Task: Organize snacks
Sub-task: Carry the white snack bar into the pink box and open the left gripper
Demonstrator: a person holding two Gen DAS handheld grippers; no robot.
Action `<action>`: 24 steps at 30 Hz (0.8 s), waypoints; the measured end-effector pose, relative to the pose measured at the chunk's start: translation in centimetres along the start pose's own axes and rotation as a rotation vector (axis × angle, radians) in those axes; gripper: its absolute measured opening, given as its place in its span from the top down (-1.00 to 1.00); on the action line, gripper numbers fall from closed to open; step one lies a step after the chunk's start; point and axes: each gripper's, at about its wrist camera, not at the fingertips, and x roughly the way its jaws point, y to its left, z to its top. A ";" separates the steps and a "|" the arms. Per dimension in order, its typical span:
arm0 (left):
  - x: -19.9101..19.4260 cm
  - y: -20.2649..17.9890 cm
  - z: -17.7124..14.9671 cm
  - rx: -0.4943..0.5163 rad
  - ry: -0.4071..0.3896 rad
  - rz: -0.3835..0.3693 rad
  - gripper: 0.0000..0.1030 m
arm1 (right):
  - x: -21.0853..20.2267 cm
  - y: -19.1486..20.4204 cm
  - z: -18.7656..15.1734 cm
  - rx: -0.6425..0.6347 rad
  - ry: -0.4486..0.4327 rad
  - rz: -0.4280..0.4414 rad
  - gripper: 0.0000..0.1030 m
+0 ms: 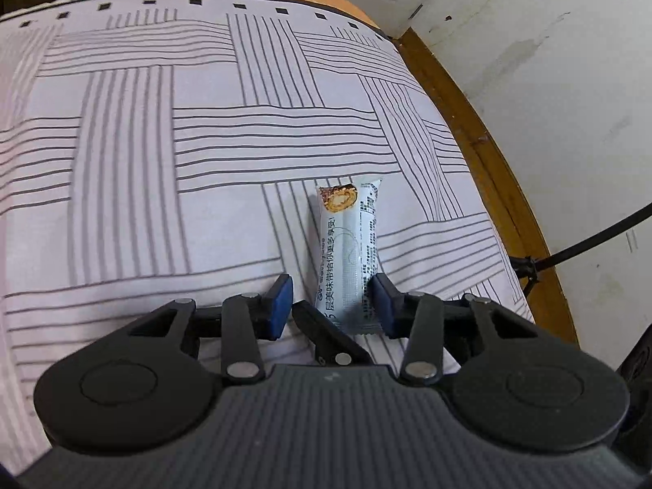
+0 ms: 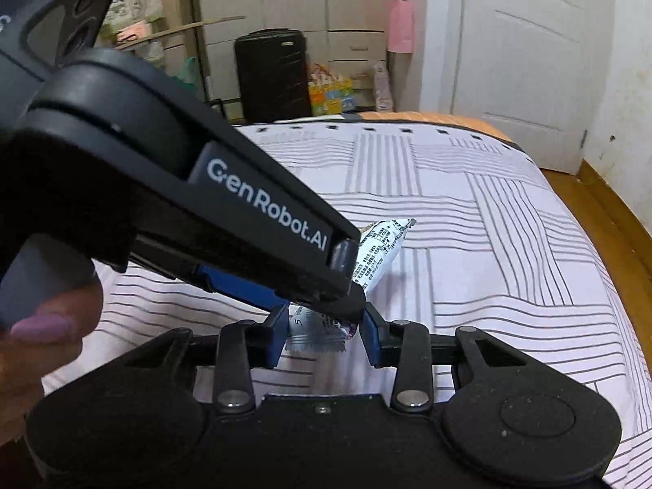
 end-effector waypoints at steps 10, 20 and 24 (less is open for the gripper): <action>-7.9 0.3 -1.3 -0.002 0.012 0.055 0.21 | -3.4 2.9 3.0 -0.086 0.042 0.119 0.17; -16.6 2.6 -3.8 -0.043 -0.094 0.114 0.21 | -6.1 9.8 5.6 -0.252 0.022 0.224 0.17; -20.1 4.1 -5.0 -0.061 -0.152 0.127 0.21 | -6.6 11.7 6.8 -0.315 0.003 0.263 0.17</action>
